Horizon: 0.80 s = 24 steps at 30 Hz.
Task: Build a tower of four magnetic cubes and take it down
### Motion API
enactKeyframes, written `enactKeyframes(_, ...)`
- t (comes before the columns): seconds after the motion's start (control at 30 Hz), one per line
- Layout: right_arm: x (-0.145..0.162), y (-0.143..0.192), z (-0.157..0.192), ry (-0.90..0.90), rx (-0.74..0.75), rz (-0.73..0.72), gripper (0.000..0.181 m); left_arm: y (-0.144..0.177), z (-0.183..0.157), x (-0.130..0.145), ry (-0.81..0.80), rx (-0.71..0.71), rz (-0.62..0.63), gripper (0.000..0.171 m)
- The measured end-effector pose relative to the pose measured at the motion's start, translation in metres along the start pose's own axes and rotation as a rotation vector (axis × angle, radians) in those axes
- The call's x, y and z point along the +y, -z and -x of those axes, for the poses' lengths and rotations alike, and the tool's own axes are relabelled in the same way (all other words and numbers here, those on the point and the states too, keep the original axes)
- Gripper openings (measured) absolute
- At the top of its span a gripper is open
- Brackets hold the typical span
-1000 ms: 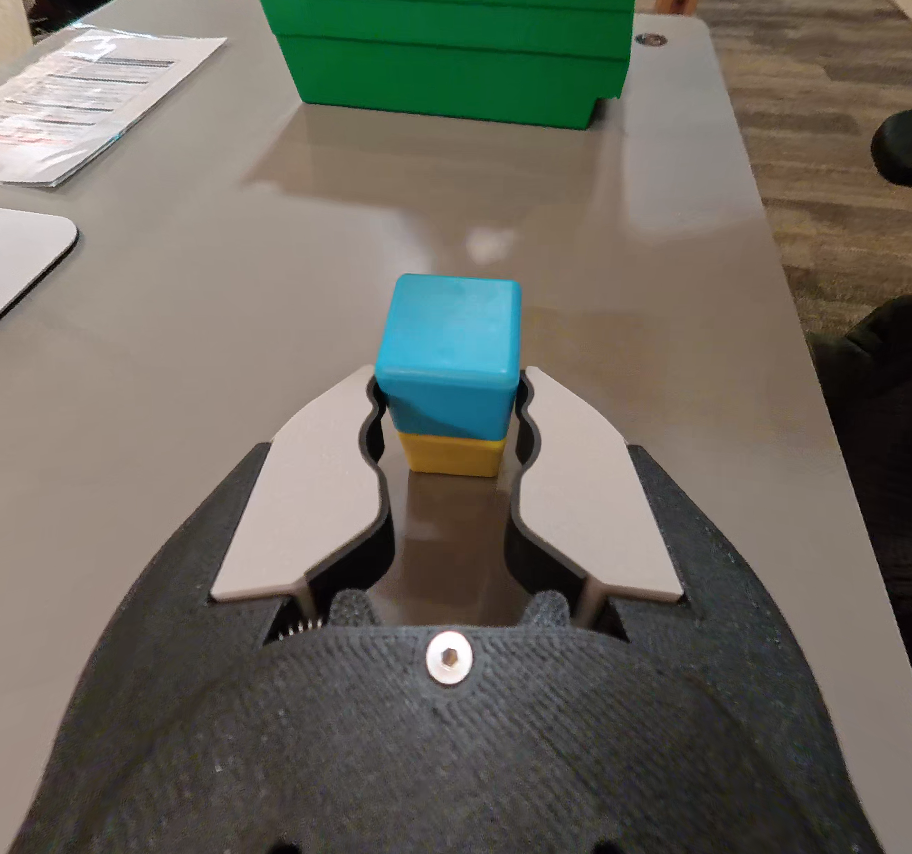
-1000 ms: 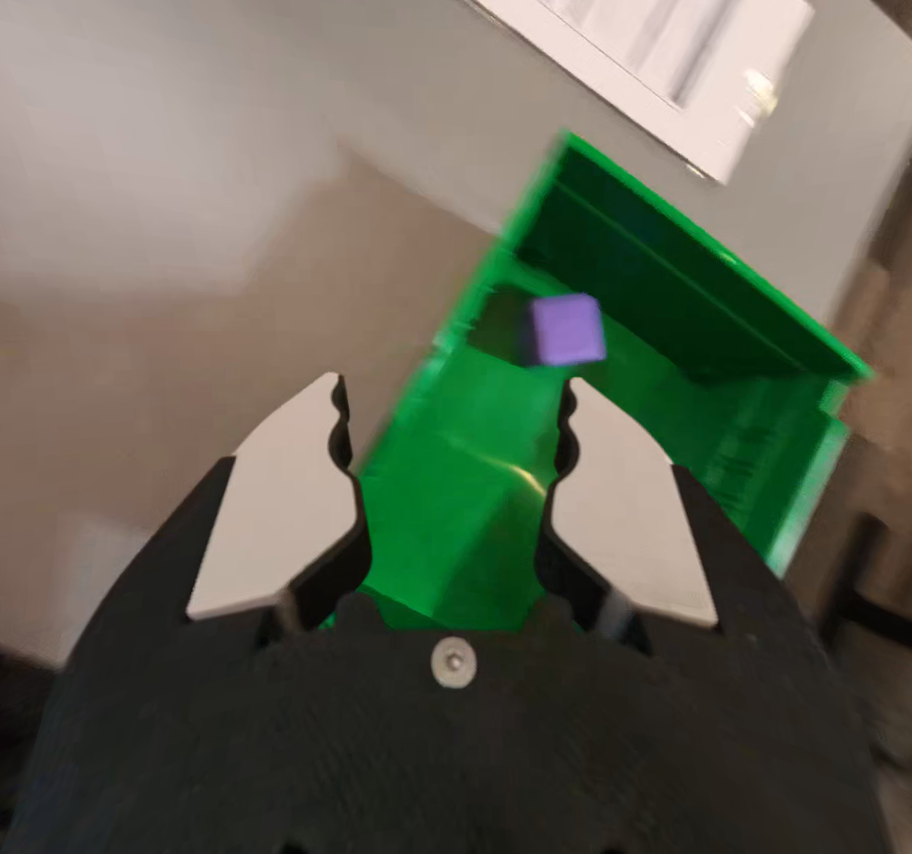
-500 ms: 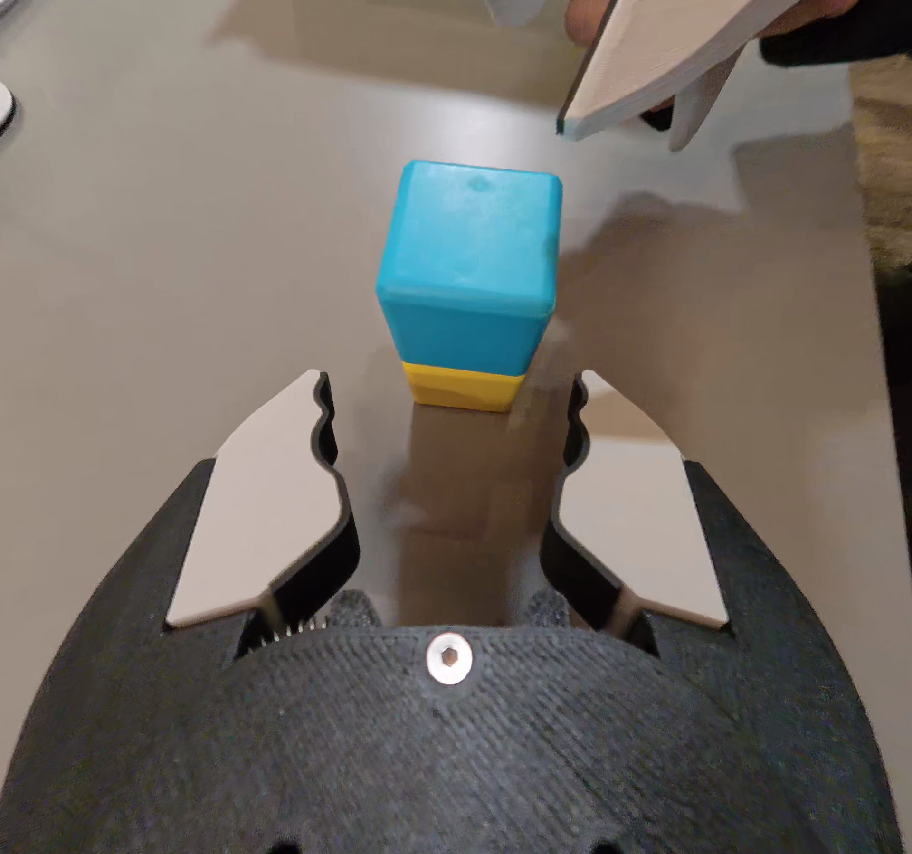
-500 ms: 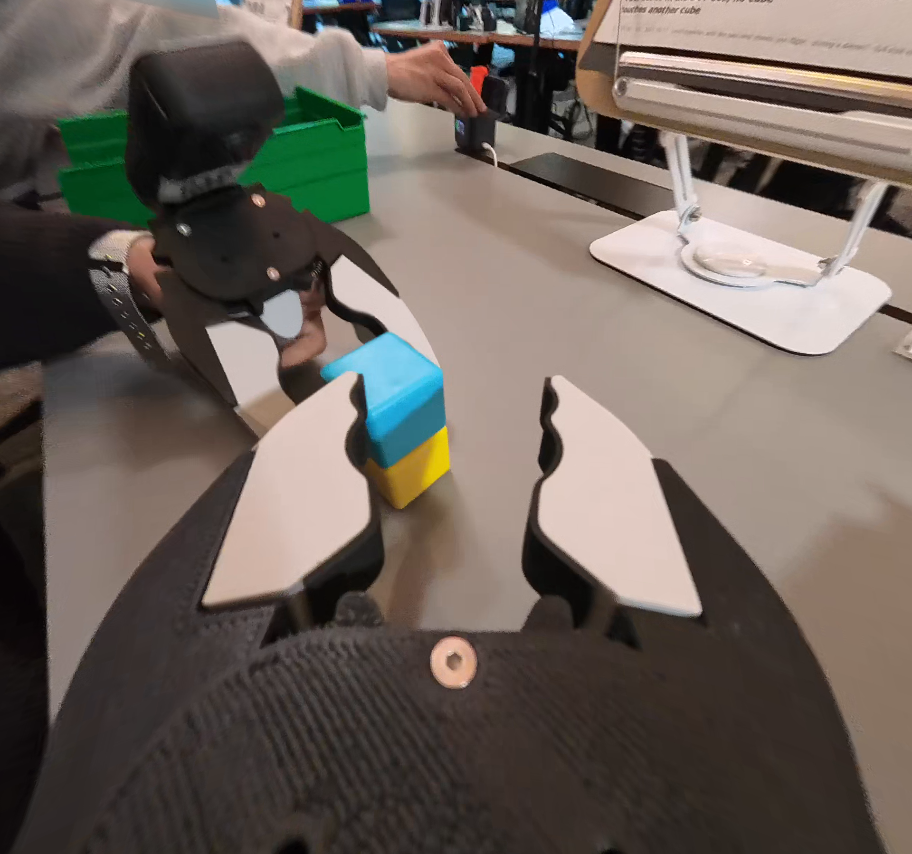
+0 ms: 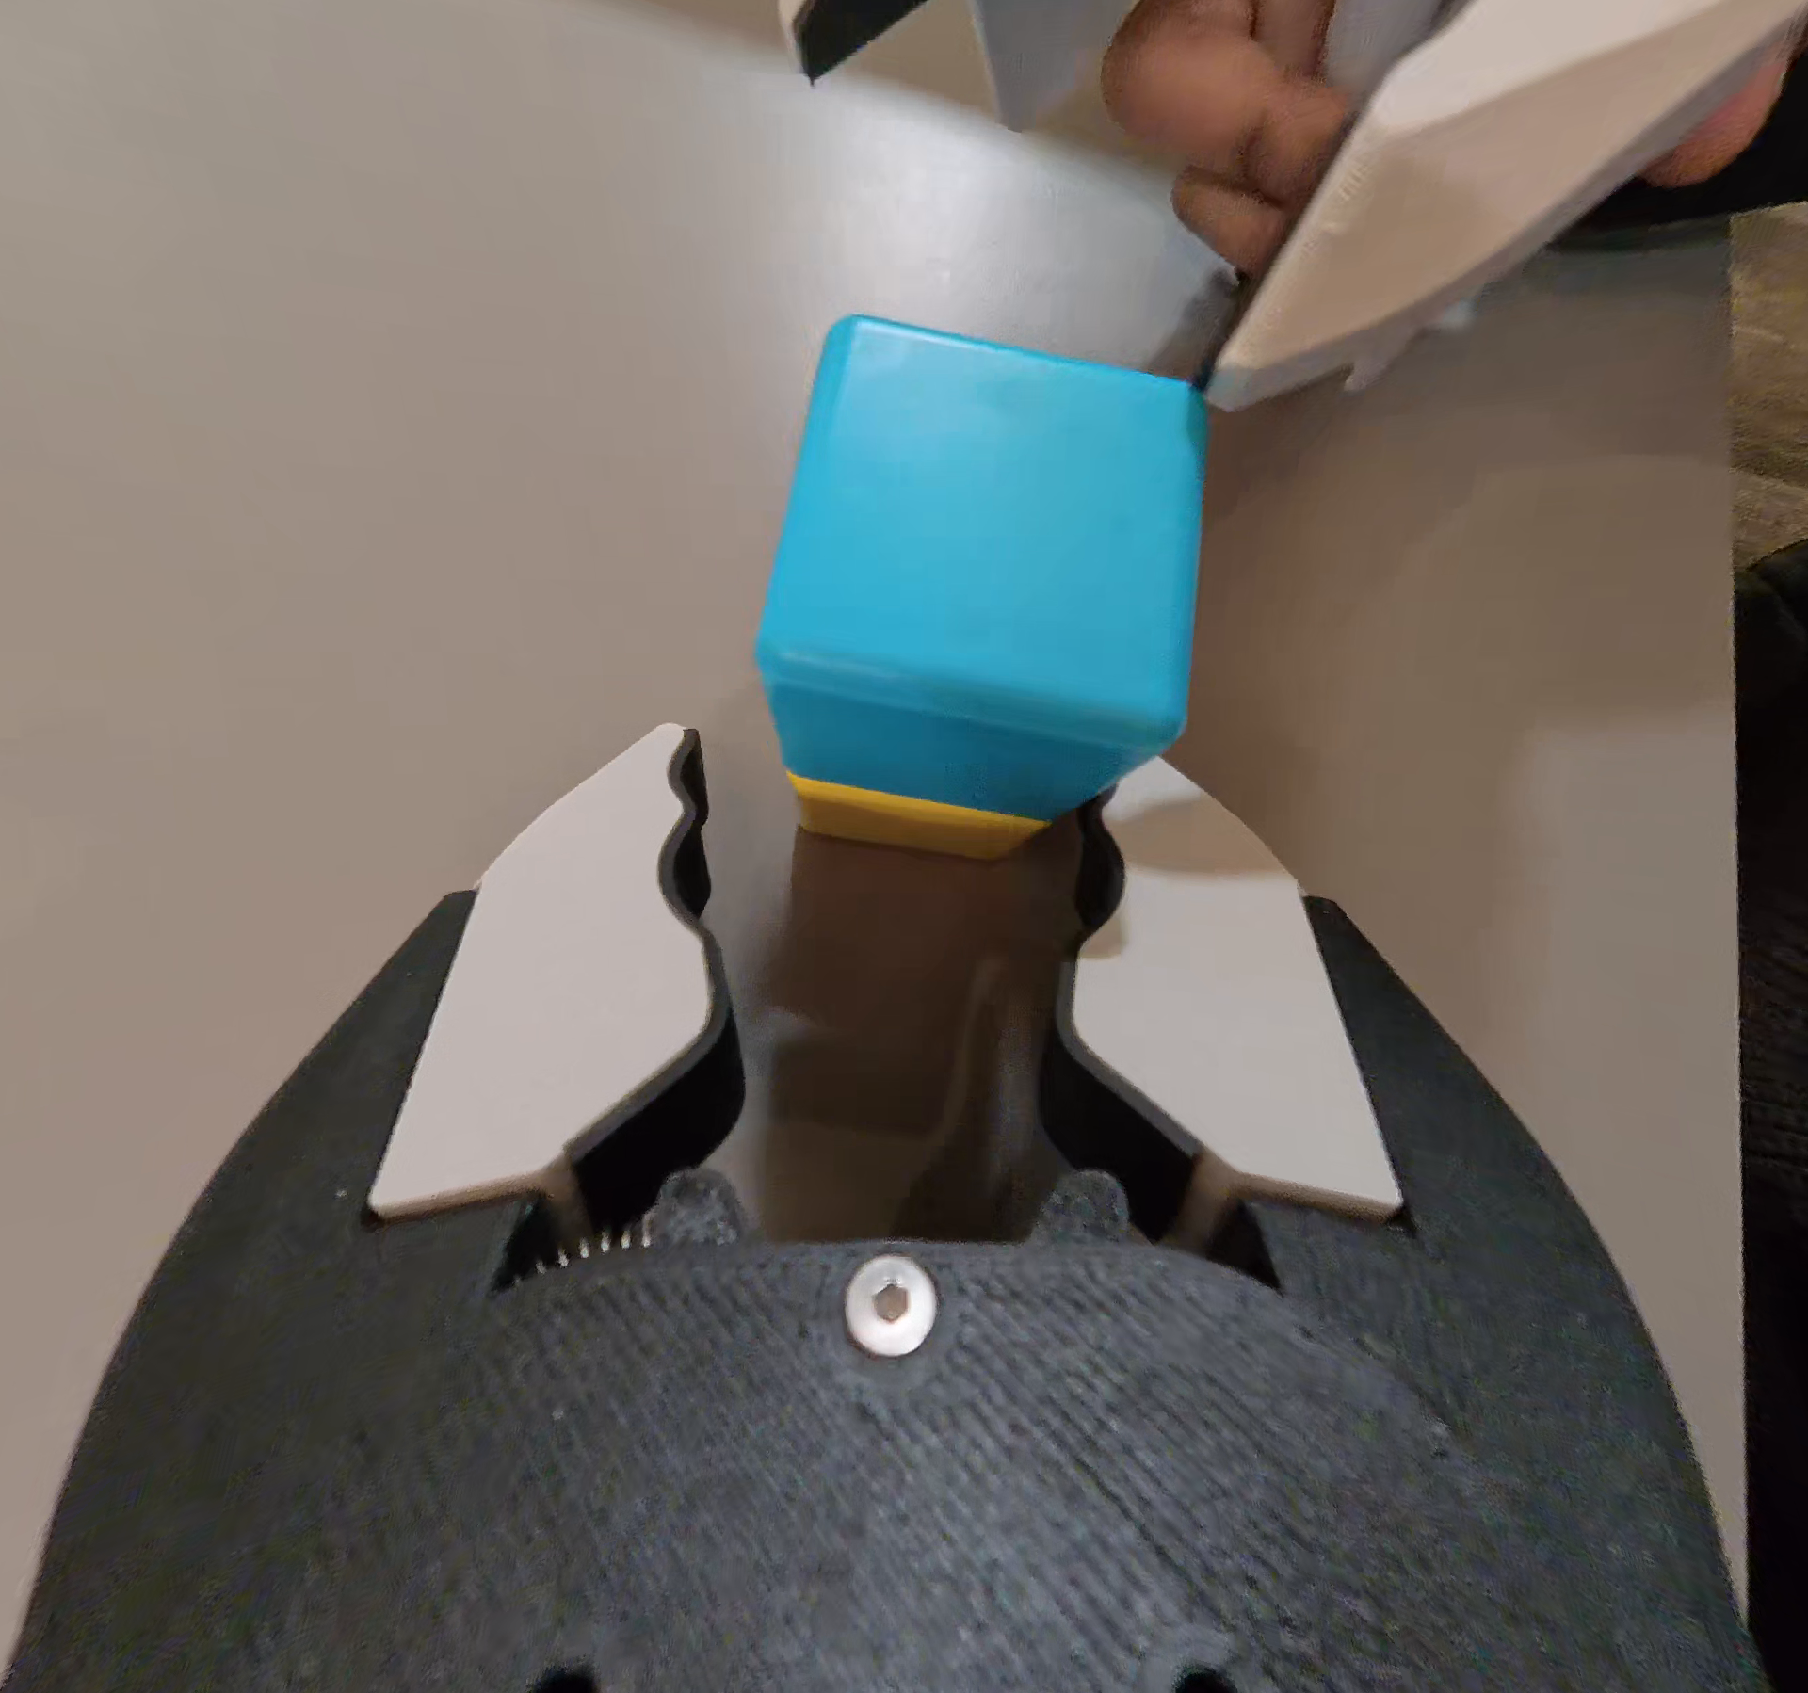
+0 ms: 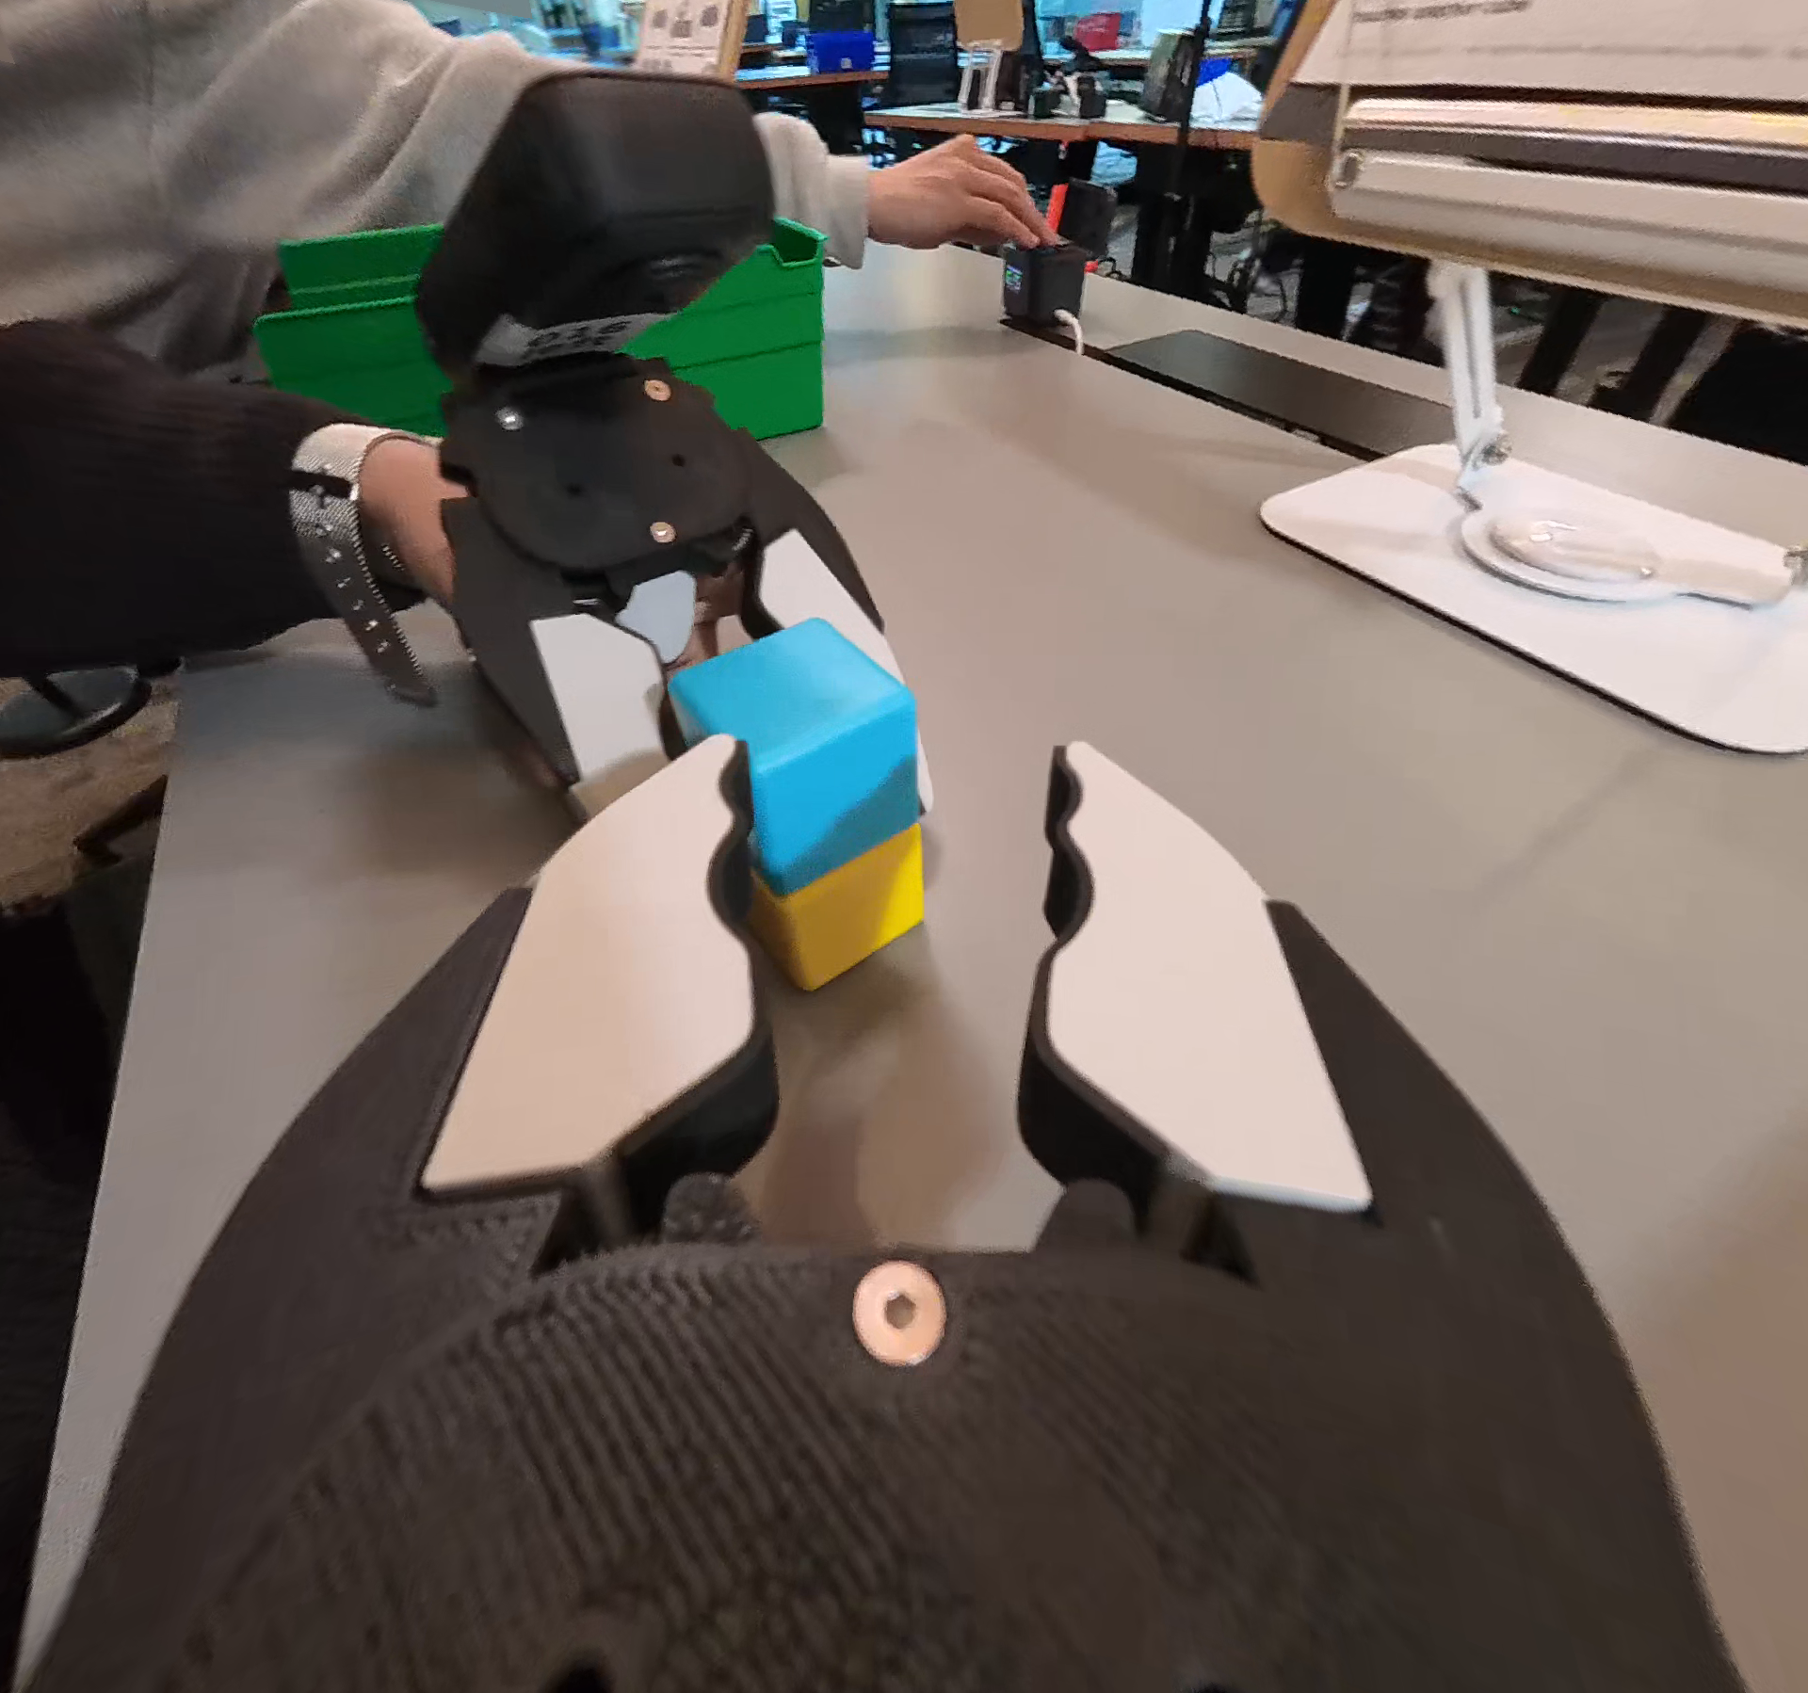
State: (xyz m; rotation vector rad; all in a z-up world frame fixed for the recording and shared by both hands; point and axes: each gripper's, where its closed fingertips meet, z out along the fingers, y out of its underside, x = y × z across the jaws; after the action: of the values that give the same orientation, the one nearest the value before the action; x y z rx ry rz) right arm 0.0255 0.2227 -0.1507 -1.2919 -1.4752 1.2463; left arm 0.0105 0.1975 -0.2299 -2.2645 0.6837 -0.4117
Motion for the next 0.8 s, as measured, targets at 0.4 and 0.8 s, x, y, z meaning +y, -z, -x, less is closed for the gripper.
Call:
enactKeyframes(0.4, 0.012, -0.008, 0.025, 0.182, -0.115, 0.087, 0.062, -0.003, -0.013, 0.004, -0.071, 0.054, 0.030, 0.052)
enactKeyframes(0.8, 0.027, -0.020, 0.034, 0.238, -0.152, 0.197, 0.055, -0.004, -0.021, 0.007, -0.124, 0.078, 0.051, 0.053)
